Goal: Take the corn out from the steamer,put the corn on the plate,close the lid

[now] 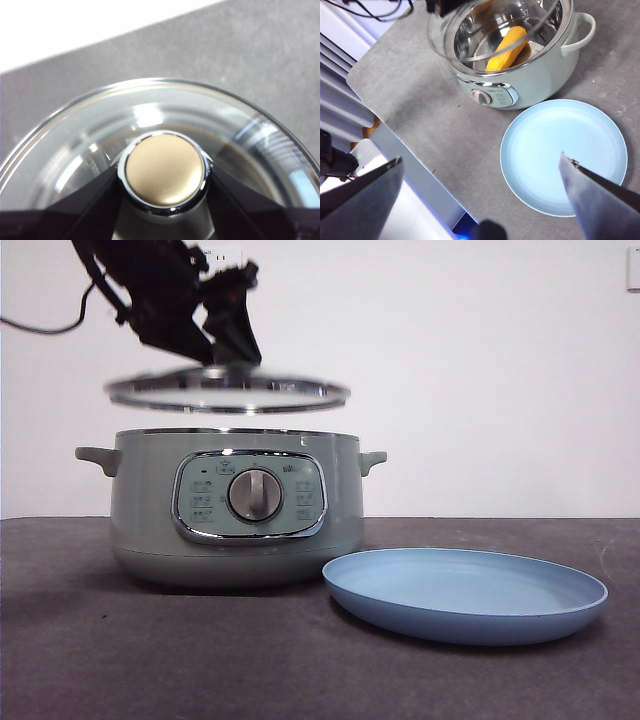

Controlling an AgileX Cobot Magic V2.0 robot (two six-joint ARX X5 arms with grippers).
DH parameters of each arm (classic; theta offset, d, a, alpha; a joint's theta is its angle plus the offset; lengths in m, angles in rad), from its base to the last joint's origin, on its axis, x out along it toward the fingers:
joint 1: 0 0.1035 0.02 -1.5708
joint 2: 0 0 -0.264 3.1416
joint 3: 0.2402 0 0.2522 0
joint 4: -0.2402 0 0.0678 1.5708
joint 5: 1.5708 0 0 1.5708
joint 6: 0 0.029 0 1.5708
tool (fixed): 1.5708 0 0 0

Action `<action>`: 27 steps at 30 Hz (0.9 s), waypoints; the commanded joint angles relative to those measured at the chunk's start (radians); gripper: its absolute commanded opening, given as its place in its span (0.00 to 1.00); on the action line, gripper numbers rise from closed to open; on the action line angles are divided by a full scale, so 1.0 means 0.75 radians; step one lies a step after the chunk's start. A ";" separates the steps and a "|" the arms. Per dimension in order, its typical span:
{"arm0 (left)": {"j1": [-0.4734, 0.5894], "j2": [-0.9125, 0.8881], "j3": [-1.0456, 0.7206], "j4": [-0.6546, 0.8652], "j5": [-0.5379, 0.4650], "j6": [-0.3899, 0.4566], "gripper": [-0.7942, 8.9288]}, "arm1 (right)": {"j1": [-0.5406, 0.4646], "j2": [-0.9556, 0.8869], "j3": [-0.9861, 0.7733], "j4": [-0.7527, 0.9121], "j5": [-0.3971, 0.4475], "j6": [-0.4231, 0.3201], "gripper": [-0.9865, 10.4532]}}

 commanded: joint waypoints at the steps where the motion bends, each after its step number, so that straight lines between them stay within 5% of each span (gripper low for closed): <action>1: 0.004 -0.060 0.081 -0.009 0.019 0.005 0.07 | 0.002 -0.001 0.002 0.001 -0.001 -0.001 0.58; 19: 0.047 -0.698 0.165 -0.618 0.013 0.017 0.07 | 0.002 -0.001 0.002 0.058 -0.001 -0.003 0.58; 27: 0.048 -1.001 0.164 -0.927 -0.089 0.038 0.07 | 0.002 0.012 0.002 0.107 -0.001 -0.001 0.58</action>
